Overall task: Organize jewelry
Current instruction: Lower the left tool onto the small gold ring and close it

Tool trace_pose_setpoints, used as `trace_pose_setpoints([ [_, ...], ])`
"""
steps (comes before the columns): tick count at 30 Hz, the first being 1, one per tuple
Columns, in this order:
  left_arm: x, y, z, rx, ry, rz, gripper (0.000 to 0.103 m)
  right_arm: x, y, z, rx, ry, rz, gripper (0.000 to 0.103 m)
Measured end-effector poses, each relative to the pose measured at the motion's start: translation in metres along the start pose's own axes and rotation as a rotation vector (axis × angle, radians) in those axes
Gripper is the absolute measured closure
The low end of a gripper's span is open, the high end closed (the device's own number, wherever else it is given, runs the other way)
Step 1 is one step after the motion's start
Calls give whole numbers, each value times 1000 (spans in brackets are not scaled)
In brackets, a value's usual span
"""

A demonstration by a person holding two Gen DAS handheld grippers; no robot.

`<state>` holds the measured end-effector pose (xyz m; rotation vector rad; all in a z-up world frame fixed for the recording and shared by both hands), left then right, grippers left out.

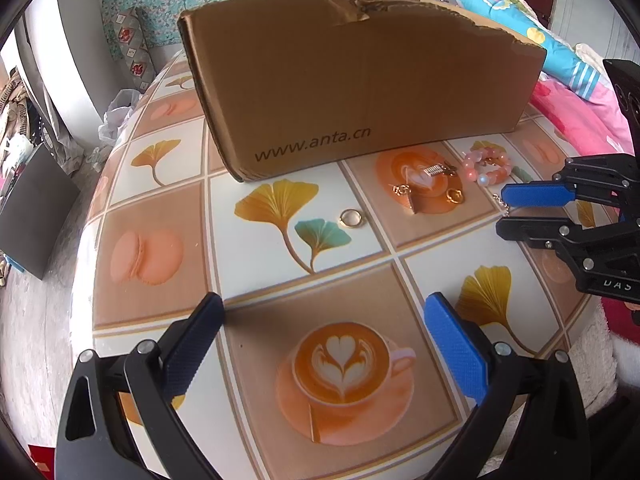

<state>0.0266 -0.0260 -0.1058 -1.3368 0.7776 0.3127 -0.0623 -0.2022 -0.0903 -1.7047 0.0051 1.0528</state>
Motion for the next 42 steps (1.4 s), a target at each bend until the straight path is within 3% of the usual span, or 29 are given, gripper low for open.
trace_pose_setpoints([
  [3, 0, 0, 0, 0, 0, 0, 4, 2, 0, -5, 26, 10, 1, 97],
  [5, 0, 0, 0, 1, 0, 0, 4, 1, 1, -9, 56, 8, 1, 102],
  [19, 0, -2, -1, 15, 1, -8, 4, -37, -10, -43, 318, -65, -124, 103],
  [23, -5, -8, 0, -2, -1, -64, 7, -40, -11, -42, 321, -62, -131, 103],
  [28, -11, -20, -1, -25, 46, -123, 25, -35, -8, -37, 327, -68, -125, 103],
  [36, -1, -35, -6, 26, 44, -123, 67, -39, -7, -42, 359, -100, -128, 103],
  [42, 11, -34, -12, 48, 45, -74, 83, -40, -8, -46, 370, -109, -137, 103],
])
Point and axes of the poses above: each gripper's, at about its wrist camera, not at the fingertips, and x roughly the way its jaws point, z to its left, y to its underside, the point moved 3 cm from there along x, roughly the way its jaws point, and after that the axes turned 15 degrees about -z, right-handed, at the moved point
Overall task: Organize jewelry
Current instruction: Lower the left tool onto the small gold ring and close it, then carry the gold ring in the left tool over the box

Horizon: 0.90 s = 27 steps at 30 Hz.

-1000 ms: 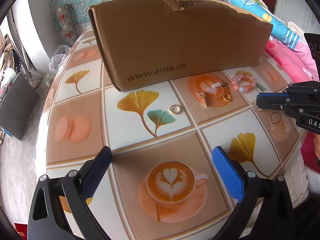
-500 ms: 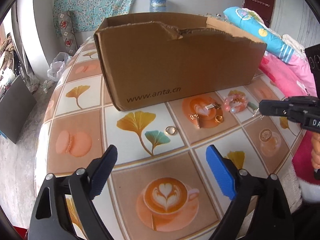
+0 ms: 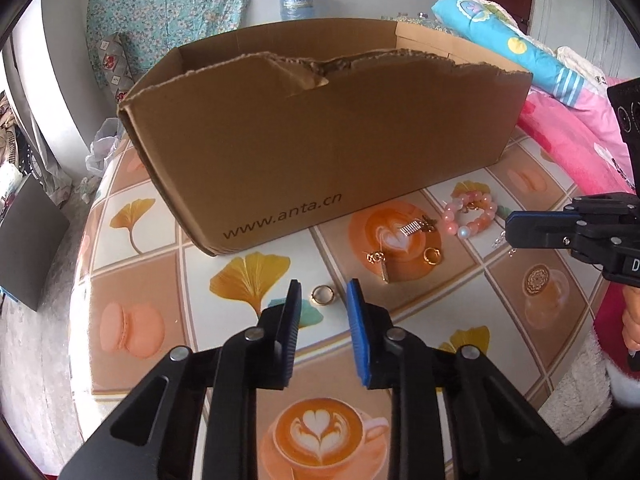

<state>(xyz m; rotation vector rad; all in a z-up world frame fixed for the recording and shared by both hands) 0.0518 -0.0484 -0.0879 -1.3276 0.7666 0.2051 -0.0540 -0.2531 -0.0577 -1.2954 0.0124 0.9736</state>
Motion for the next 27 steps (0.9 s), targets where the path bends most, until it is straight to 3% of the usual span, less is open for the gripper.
trace_pose_setpoints([
  [10, 11, 0, -3, 15, -18, 19, 91, -3, 3, -5, 17, 0, -7, 103],
  [18, 12, -1, -1, 20, -24, 13, 91, -7, 1, -4, 25, -1, -21, 103],
  [27, -16, -12, 4, -10, -8, -48, 91, -28, -16, -3, 47, -17, -78, 103],
])
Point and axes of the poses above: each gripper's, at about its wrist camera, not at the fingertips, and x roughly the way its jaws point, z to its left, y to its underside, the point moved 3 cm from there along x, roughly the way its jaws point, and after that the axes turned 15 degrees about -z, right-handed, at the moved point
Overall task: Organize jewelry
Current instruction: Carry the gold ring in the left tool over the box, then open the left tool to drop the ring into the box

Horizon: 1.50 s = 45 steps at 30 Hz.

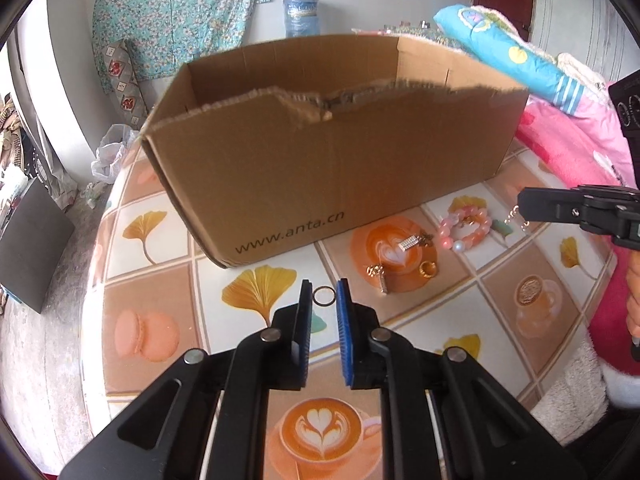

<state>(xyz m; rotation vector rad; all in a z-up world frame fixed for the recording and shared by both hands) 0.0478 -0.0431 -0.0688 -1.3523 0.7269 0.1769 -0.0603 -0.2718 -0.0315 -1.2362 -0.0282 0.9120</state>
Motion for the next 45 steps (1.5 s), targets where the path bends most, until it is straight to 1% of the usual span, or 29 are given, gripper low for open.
trace_pose_setpoints([
  [4, -23, -11, 2, -19, 16, -60, 91, -14, -20, 2, 9, -15, -51, 103],
  [7, -41, -24, 3, -44, 48, -112, 91, -22, -34, 6, 1, -25, -82, 103],
  [11, -62, -53, 1, -37, 88, -194, 91, -27, -60, 16, -37, -51, -124, 103],
  [13, -69, -70, 2, -46, 124, -226, 91, -28, -75, 23, -63, -70, -147, 103],
  [16, -63, -99, 7, -62, 165, -230, 91, -22, -97, 27, -112, -85, -160, 103],
  [18, -52, -117, 11, -69, 189, -213, 91, -10, -111, 25, -139, -74, -148, 103],
  [20, -32, -133, 16, -77, 204, -171, 91, 5, -123, 19, -147, -60, -121, 103],
  [22, -11, -145, 19, -88, 226, -128, 91, 26, -132, 10, -130, -40, -66, 103],
  [24, 20, -156, 21, -109, 255, -52, 91, 52, -136, -1, -103, -13, 9, 103],
  [25, 34, -158, 22, -121, 266, -16, 91, 65, -137, -9, -87, 8, 54, 103],
  [27, 67, -163, 23, -141, 263, 72, 91, 87, -135, -21, -60, 27, 127, 103],
  [29, 95, -164, 24, -169, 275, 137, 91, 109, -132, -33, -29, 55, 191, 103],
  [30, 110, -165, 25, -182, 264, 179, 91, 118, -131, -38, -26, 70, 216, 103],
  [32, 131, -164, 25, -197, 266, 229, 91, 131, -129, -46, -21, 91, 248, 103],
  [34, 149, -163, 27, -206, 247, 274, 91, 139, -130, -49, -18, 104, 269, 103],
  [37, 168, -161, 32, -225, 227, 323, 91, 146, -129, -56, -2, 124, 292, 102],
  [38, 172, -160, 34, -245, 229, 348, 91, 146, -129, -57, 2, 128, 295, 101],
  [39, 172, -160, 35, -257, 231, 357, 91, 145, -131, -58, 6, 130, 296, 98],
  [41, 172, -161, 36, -257, 220, 357, 90, 146, -132, -61, 13, 133, 295, 98],
  [42, 173, -162, 36, -256, 215, 353, 85, 146, -132, -61, 15, 135, 294, 98],
  [43, 174, -162, 38, -260, 212, 351, 83, 147, -132, -62, 15, 137, 292, 97],
  [45, 175, -162, 39, -272, 215, 347, 81, 146, -133, -63, 17, 139, 289, 95],
])
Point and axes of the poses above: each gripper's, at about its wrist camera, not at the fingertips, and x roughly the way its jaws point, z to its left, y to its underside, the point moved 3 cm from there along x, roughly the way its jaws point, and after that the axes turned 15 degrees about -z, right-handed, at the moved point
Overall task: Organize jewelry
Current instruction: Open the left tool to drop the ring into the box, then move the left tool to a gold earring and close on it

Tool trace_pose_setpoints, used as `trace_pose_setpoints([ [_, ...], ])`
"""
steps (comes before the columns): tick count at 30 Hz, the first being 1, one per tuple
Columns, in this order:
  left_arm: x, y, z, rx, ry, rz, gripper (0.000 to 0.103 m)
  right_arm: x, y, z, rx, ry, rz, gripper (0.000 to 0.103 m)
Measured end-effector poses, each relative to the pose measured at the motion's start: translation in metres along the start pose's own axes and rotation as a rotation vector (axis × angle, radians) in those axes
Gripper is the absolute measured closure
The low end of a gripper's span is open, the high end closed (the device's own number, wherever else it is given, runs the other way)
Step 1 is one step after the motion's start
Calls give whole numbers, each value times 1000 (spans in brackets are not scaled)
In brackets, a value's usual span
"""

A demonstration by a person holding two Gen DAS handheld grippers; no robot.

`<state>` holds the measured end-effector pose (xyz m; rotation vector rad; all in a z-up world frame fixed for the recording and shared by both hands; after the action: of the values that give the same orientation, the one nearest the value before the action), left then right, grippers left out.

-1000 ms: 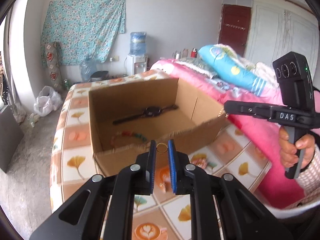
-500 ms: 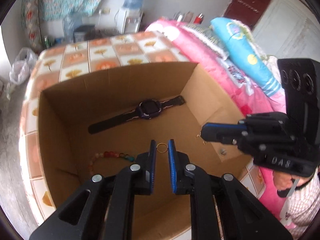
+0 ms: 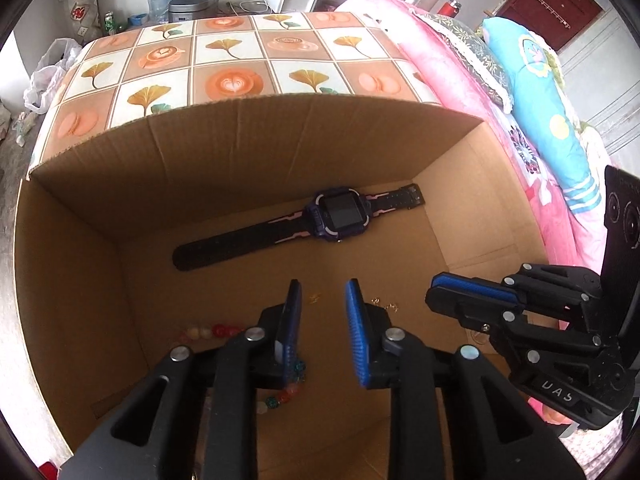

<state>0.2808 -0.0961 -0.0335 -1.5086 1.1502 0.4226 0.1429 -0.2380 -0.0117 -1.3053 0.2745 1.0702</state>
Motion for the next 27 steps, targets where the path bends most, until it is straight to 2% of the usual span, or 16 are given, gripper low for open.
trace_pose_setpoints([
  [7, -3, -3, -1, 9, -3, -26, 79, -13, 1, 2, -15, 9, -24, 92],
  [9, -7, -3, -3, 15, -8, -45, 79, -18, 0, 3, -17, 9, -36, 86],
  [13, -27, -2, -8, 30, 3, -108, 78, -34, 1, 8, -31, -2, -81, 84],
  [16, -55, 4, -15, 65, 12, -179, 74, -53, 3, 14, -46, -17, -127, 83],
  [22, -131, 40, -25, 134, 58, -355, 62, -103, 18, 31, -60, -86, -214, 83],
  [25, -167, 73, -27, 165, 116, -448, 58, -128, 36, 41, -94, -142, -252, 83],
  [27, -185, 99, -25, 176, 149, -483, 53, -140, 52, 48, -121, -165, -266, 83],
])
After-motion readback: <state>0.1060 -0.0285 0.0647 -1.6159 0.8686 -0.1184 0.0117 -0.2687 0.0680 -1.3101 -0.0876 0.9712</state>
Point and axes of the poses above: each gripper's, at about its wrist camera, not at the fingertips, and x roughly the way its jaws point, z to its left, y to its underside, the point moved 3 cm from there along x, roughly the way its jaws point, and after that the axes turned 15 degrees about -z, right-handed, at the moved point
